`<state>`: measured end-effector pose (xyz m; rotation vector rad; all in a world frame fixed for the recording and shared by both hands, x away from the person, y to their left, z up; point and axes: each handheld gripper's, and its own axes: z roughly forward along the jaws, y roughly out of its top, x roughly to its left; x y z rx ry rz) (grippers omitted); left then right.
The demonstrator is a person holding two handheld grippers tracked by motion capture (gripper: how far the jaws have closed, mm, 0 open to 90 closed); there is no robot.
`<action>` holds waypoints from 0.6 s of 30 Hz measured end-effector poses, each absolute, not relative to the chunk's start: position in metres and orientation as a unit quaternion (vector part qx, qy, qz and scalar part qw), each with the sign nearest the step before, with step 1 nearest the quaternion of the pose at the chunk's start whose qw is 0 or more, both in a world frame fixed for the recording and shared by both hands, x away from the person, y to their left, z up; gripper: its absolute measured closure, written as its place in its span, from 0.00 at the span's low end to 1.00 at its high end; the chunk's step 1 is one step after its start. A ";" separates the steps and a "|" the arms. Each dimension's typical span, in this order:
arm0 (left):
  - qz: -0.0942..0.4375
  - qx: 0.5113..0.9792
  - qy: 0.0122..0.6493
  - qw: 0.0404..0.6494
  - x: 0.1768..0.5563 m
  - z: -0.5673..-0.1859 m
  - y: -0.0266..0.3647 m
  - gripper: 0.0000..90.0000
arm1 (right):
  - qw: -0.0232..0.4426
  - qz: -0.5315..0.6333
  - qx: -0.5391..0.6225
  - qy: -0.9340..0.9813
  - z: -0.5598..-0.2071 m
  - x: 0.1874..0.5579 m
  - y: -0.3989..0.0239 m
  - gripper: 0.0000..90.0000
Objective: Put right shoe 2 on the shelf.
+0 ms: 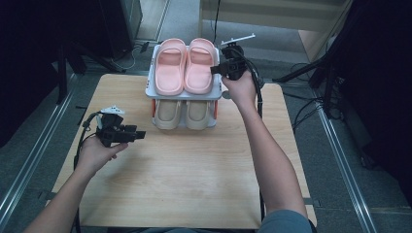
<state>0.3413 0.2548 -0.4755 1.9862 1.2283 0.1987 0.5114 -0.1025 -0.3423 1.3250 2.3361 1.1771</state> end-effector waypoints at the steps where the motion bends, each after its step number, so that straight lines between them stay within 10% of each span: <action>1: 0.078 0.782 0.483 0.387 0.341 -0.475 0.255 0.52 | 0.107 0.400 0.447 0.793 -0.342 0.510 -0.103 0.99; 18: 0.077 0.784 0.481 0.384 0.342 -0.476 0.254 0.51 | 0.099 0.455 0.408 0.785 -0.338 0.471 -0.125 0.82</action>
